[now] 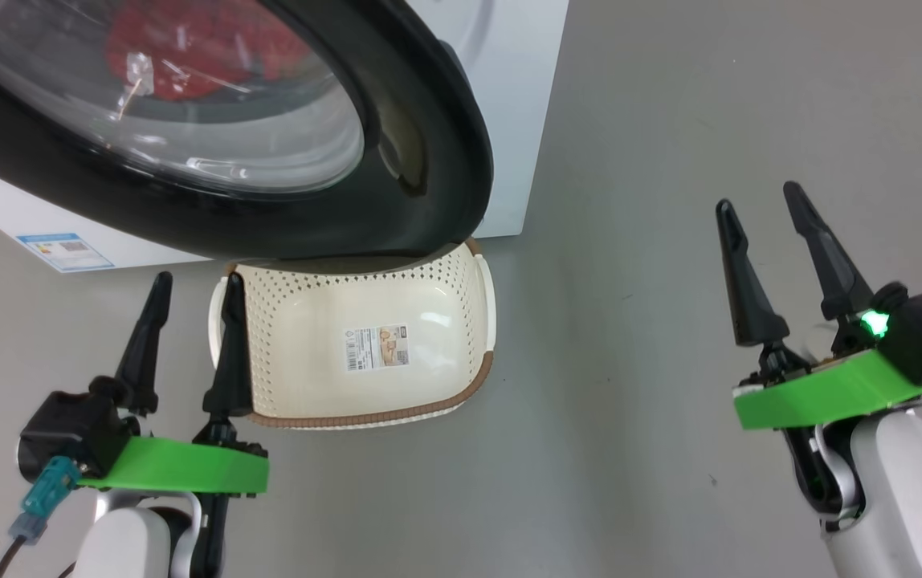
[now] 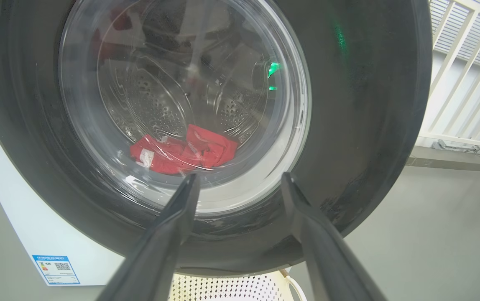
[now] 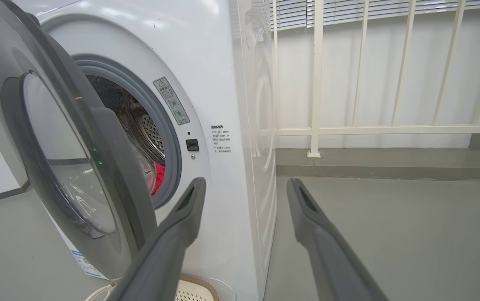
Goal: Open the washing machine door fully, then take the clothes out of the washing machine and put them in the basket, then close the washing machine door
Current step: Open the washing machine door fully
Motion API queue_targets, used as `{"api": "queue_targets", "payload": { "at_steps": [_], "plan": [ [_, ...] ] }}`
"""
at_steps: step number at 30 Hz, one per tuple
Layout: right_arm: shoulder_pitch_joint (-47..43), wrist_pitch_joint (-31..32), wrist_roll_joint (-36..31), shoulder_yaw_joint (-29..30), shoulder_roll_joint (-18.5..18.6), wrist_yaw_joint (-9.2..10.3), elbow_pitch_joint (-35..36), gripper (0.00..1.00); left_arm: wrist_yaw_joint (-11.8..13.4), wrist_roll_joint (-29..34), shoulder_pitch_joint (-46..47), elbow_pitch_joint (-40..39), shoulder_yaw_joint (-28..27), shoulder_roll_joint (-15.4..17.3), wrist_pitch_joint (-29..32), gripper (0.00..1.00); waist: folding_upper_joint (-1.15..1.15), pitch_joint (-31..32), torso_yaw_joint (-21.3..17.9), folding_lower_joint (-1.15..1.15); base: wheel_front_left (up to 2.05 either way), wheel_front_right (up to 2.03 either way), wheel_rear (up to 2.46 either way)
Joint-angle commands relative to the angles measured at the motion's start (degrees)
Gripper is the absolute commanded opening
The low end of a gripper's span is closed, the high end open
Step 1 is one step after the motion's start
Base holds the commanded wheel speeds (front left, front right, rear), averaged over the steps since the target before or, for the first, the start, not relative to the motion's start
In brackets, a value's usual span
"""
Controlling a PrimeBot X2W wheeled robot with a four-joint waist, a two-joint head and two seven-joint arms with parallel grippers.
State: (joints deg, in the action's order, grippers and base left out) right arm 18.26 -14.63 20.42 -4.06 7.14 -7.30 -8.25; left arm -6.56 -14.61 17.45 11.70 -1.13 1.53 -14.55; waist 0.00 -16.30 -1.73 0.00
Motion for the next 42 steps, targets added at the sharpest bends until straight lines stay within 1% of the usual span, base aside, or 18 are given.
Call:
{"api": "queue_targets", "payload": {
  "at_steps": [1, 9, 28, 29, 30, 31, 33, 37, 39, 42],
  "plan": [
    [-1.2, -0.4, -0.9, -0.6, -0.4, -0.19, 2.3, 1.00, -0.1, 0.3, -0.6, -1.9, -1.6, 1.3, -0.4, 1.00, 0.00, 0.1, 0.1, 0.00, 0.00, 0.00, 0.00],
    [-3.7, -0.4, -2.4, -0.5, -1.4, -0.19, 3.7, 1.00, 0.0, 0.3, -1.5, -2.4, -1.4, 1.3, -0.4, 1.00, 0.00, 0.4, 0.3, 0.00, 0.00, 0.00, 0.00],
    [-4.3, -0.4, -2.3, -0.6, -1.7, -0.19, 4.0, 1.00, 0.3, 0.1, -1.9, -2.5, -0.8, 1.3, -0.4, 1.00, 0.00, 0.6, 0.7, 0.00, 0.00, 0.00, 0.00],
    [-4.2, -0.4, -2.4, -0.7, -1.6, -0.19, 4.0, 0.57, 0.3, 0.0, -1.8, -2.6, -0.8, 1.3, -0.4, 1.00, 0.00, 0.6, 0.7, 0.00, 0.00, 0.00, 0.00],
    [-4.1, -0.4, -2.4, -0.8, -1.5, -0.19, 3.9, 0.31, 0.3, 0.0, -1.8, -2.6, -0.7, 1.3, -0.4, 1.00, 0.00, 0.5, 0.8, 0.00, 0.00, 0.00, 0.00],
    [-4.0, -0.4, -2.0, -1.1, -1.3, -0.19, 3.7, 0.00, 0.3, 0.0, -1.7, -2.7, -0.6, 1.3, -0.4, 1.00, 0.00, 0.3, 0.9, 0.00, 0.00, 0.00, 0.00],
    [-3.4, -0.4, -0.8, -1.7, -1.2, -0.19, 3.1, 0.00, 0.3, -0.1, -1.6, -2.8, -0.3, 1.3, -0.4, 1.00, 0.00, 0.0, 1.2, 0.00, 0.00, 0.00, 0.00],
    [-1.3, -0.4, 6.6, -2.7, -1.5, -0.19, 1.6, 0.00, 0.5, -0.2, -1.4, -3.1, 0.1, 1.3, -0.4, 1.00, 0.00, -0.6, 1.6, 0.00, 0.00, 0.00, 0.00],
    [0.2, -0.4, 12.5, -3.7, -1.6, -0.19, 0.1, 0.00, 0.5, -0.2, -1.4, -3.2, 0.3, 1.3, -0.4, 1.00, 0.00, -0.9, 1.9, 0.00, 0.00, 0.00, 0.00],
    [3.2, -0.4, 22.4, -6.1, -0.6, -0.19, -2.5, 0.00, 0.5, -0.4, -1.1, -3.3, 0.8, 1.3, -0.4, 1.00, 0.00, -1.5, 2.6, 0.00, 0.00, 0.00, 0.00]
  ]
}}
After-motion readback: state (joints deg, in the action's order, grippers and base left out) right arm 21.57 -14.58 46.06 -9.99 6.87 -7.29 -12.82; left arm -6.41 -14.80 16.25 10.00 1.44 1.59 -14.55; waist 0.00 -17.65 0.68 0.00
